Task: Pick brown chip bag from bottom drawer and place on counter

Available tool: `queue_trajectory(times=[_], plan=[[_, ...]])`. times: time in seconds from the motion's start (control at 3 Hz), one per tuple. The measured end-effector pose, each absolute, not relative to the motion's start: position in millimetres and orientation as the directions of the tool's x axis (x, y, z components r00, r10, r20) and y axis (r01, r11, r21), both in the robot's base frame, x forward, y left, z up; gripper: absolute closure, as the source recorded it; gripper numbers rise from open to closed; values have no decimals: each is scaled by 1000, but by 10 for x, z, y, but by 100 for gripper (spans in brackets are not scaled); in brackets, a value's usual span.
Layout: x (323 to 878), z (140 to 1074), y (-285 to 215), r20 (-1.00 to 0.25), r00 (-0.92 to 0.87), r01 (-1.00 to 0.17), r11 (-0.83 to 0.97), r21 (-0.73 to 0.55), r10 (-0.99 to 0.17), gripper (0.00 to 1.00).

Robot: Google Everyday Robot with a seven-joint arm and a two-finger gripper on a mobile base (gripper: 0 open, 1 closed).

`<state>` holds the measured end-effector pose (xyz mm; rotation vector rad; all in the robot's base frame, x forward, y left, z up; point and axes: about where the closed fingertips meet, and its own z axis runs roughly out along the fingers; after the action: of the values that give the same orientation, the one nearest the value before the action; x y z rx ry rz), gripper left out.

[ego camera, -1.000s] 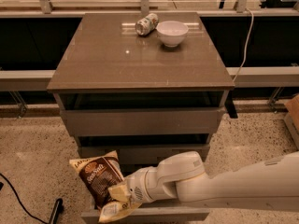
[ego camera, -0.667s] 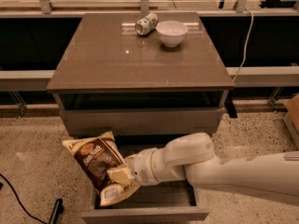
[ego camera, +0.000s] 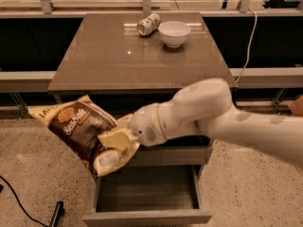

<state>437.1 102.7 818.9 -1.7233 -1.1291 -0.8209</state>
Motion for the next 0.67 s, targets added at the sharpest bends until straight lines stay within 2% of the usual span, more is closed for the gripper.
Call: queue_trajectory(times=[0.67], plan=[[4981,9163,826,883,373,925,-193,-328,286,100]])
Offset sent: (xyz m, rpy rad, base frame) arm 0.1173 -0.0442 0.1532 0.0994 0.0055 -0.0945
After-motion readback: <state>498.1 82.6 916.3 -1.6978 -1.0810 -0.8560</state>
